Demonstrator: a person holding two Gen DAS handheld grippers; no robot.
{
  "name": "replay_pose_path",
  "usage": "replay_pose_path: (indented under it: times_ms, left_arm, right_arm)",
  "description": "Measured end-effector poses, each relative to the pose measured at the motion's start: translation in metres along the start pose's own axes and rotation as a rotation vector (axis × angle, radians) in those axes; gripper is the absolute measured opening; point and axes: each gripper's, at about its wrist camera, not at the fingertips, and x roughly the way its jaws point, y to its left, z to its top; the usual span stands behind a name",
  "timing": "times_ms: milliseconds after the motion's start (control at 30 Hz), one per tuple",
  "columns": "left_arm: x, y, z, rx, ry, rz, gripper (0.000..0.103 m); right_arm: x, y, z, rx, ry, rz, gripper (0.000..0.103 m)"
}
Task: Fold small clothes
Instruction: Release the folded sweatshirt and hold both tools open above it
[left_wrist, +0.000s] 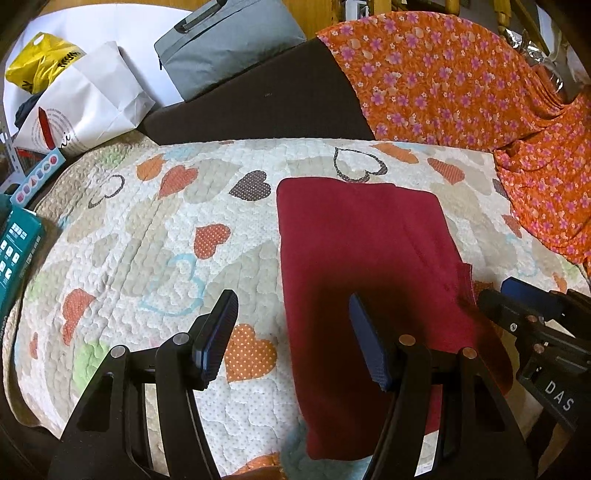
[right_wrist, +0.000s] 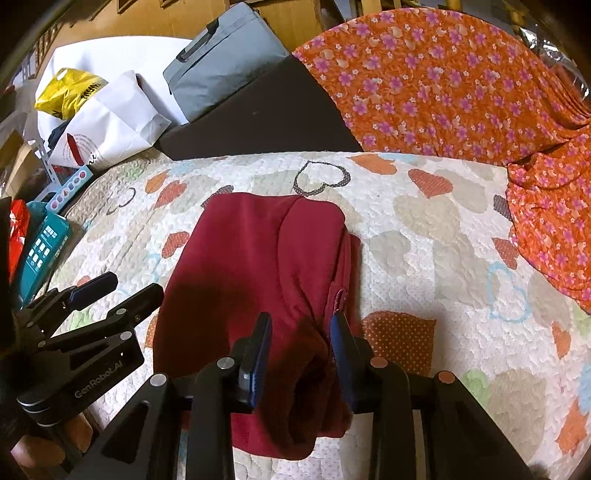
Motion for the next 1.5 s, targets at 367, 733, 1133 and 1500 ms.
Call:
replay_pose_path:
  times_ms: [367, 733, 1133, 1500]
  left_arm:
    - [-0.001, -0.003, 0.001, 0.006, -0.007, -0.001, 0.063]
    - [0.001, -0.007, 0.001, 0.012, -0.003, -0.001, 0.063]
    - [0.002, -0.010, 0.000, 0.020, 0.000, 0.001, 0.063]
    - [0.004, -0.011, 0.000, 0.024, 0.001, 0.001, 0.063]
  right_arm:
    - [0.003, 0.002, 0.000, 0.009, 0.008, -0.008, 0.032]
    - [0.009, 0.004, -0.006, 0.020, 0.027, -0.002, 0.032]
    - [0.011, 0.000, -0.005, 0.037, 0.032, -0.002, 0.032]
    - [0.014, 0.001, -0.006, 0.031, 0.038, 0.003, 0.032]
